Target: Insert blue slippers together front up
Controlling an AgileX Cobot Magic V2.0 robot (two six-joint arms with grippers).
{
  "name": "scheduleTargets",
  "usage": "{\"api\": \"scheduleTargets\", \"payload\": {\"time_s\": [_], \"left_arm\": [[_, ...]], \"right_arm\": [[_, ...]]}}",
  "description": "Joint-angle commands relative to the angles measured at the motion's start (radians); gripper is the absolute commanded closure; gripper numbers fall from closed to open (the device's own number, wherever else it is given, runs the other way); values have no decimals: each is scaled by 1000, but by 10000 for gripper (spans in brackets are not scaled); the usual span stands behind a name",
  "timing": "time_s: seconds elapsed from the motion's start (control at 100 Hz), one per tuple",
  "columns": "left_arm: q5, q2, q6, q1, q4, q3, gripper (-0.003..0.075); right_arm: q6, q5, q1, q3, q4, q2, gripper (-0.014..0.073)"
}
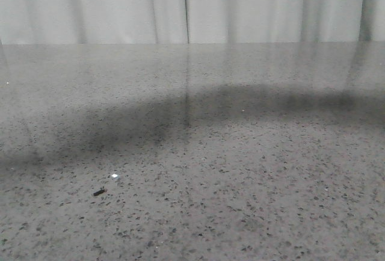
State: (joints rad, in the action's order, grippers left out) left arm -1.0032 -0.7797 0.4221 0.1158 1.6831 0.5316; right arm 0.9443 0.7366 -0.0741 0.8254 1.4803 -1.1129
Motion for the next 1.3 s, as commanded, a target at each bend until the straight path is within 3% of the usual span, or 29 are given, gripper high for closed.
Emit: {"api": "scheduleTargets", "payload": {"time_s": [0.0,0.08,0.15,0.22,0.37,0.46,0.86,1.11,1.29], "left_arm": [[-119,0,0,11,94,38,704],[-106,0,0,11,82,38,704],[-98,0,0,11,77,38,704],[-94,0,0,11,76,38,705],[-83,0,0,11,76,38,704],[-68,0,0,11,73,38,705],[-30,-67,29,11,50,38,705],[16,-141,76,11,37,38,705],[44,-196,112,11,37,38,705]], "right_arm": [[31,198,-27,25,78,18,700],[31,133,-27,25,69,18,682],[31,88,-27,25,52,18,610],[31,58,-27,25,27,18,480],[31,15,-27,25,22,18,104],[31,1,-27,25,24,20,-36],[82,-120,-22,74,24,128,-38],[154,-332,-22,78,12,310,-38],[154,-425,-22,78,-78,417,-38]]}}
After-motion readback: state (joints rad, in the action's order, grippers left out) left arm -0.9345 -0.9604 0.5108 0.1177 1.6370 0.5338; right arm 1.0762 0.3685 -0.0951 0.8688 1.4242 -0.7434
